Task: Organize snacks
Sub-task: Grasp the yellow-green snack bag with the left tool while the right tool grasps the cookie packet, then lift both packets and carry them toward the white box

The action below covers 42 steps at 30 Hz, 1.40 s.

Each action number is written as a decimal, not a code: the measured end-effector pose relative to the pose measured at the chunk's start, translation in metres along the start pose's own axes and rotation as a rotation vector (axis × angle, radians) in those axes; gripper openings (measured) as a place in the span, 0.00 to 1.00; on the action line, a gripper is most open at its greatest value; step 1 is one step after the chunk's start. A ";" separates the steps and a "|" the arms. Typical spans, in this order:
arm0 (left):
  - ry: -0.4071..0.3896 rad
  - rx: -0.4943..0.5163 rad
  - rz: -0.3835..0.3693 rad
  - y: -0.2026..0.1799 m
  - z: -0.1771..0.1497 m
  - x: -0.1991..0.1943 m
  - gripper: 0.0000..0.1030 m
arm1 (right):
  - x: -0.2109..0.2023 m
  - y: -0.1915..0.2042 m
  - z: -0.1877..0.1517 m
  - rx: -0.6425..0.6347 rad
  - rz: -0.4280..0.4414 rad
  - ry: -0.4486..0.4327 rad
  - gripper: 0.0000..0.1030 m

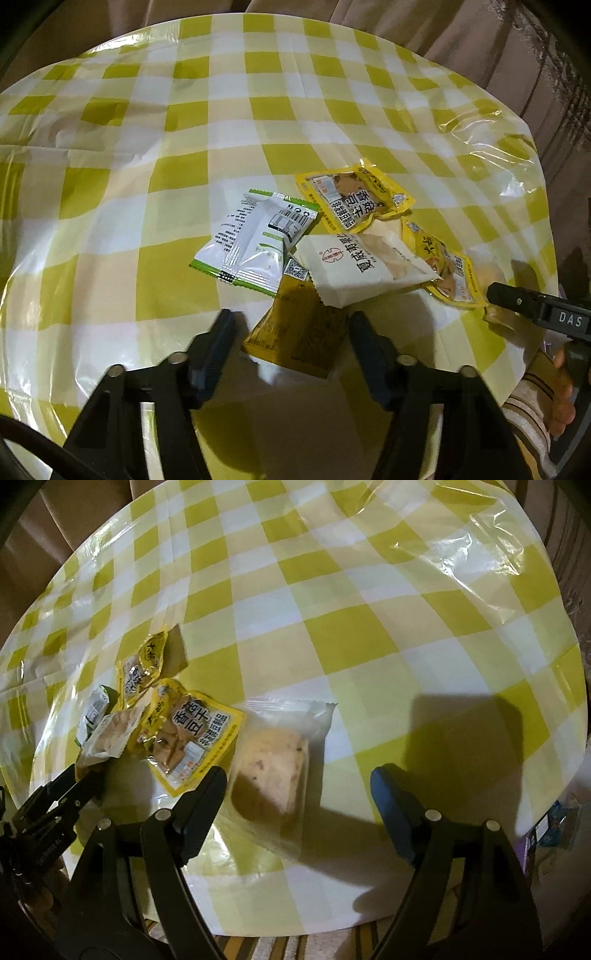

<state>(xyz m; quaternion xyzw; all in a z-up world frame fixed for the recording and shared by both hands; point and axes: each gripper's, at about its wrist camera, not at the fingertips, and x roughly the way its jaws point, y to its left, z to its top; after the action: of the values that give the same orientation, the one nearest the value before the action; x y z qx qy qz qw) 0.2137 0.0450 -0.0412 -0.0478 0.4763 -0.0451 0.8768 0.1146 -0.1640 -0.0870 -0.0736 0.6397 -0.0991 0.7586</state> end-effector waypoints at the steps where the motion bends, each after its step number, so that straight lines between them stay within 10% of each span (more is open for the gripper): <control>1: -0.001 0.002 -0.001 -0.001 -0.001 0.000 0.55 | 0.001 0.002 0.000 -0.015 -0.008 0.002 0.80; 14: 0.017 -0.031 -0.023 -0.005 -0.011 -0.010 0.44 | 0.001 0.000 0.002 -0.175 -0.076 -0.016 0.39; 42: 0.016 0.008 -0.020 -0.066 -0.035 -0.055 0.39 | -0.061 -0.071 -0.028 -0.166 0.039 -0.068 0.38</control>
<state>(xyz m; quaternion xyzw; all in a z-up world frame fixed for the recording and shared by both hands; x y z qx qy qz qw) 0.1522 -0.0150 -0.0061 -0.0488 0.4826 -0.0563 0.8727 0.0730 -0.2175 -0.0166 -0.1269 0.6211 -0.0284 0.7729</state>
